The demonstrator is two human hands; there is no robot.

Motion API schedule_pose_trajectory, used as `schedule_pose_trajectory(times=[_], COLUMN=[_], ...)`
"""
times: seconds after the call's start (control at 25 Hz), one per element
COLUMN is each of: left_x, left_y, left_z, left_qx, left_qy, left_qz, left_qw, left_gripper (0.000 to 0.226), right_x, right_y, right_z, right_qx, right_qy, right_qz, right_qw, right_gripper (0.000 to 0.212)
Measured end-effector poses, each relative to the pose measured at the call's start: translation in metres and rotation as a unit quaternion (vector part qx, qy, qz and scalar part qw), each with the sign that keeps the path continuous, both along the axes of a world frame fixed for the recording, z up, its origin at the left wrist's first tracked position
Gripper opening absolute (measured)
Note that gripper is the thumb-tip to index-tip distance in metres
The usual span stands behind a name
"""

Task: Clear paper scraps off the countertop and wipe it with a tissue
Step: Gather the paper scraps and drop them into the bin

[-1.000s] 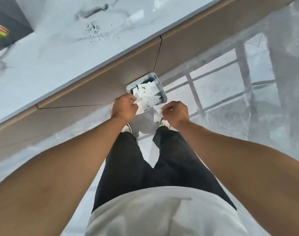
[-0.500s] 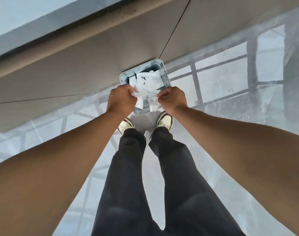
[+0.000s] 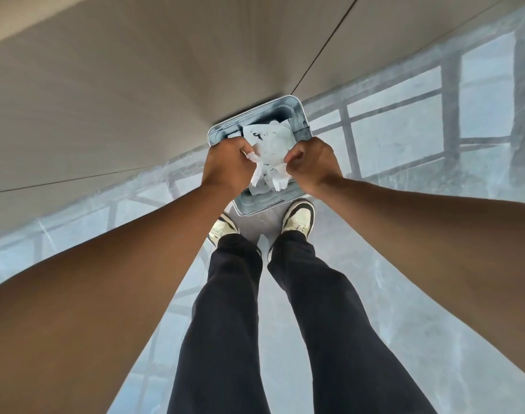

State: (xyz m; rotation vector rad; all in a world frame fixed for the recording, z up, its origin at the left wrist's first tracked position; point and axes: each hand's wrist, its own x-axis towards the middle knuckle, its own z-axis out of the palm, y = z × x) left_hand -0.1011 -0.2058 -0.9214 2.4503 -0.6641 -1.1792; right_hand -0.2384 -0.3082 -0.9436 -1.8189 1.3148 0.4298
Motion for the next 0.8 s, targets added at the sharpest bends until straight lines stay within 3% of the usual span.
schedule_pose_trajectory(times=[0.12, 0.28, 0.8], left_x=[0.002, 0.006, 0.026], left_y=[0.002, 0.004, 0.011], left_z=[-0.005, -0.002, 0.079], left_qx=[0.006, 0.0, -0.003], left_qy=[0.012, 0.01, -0.042], left_qz=[0.004, 0.0, -0.016], left_qw=[1.0, 1.0, 0.999], left_gripper=[0.023, 0.037, 0.03], right_x=[0.0, 0.0, 0.006], right_y=[-0.002, -0.005, -0.014], right_z=[-0.004, 0.001, 0.079], right_qx=[-0.005, 0.017, 0.039], right_qy=[-0.002, 0.001, 0.015], right_qz=[0.003, 0.018, 0.034], right_qw=[1.0, 1.0, 0.999], right_gripper=[0.02, 0.037, 0.05])
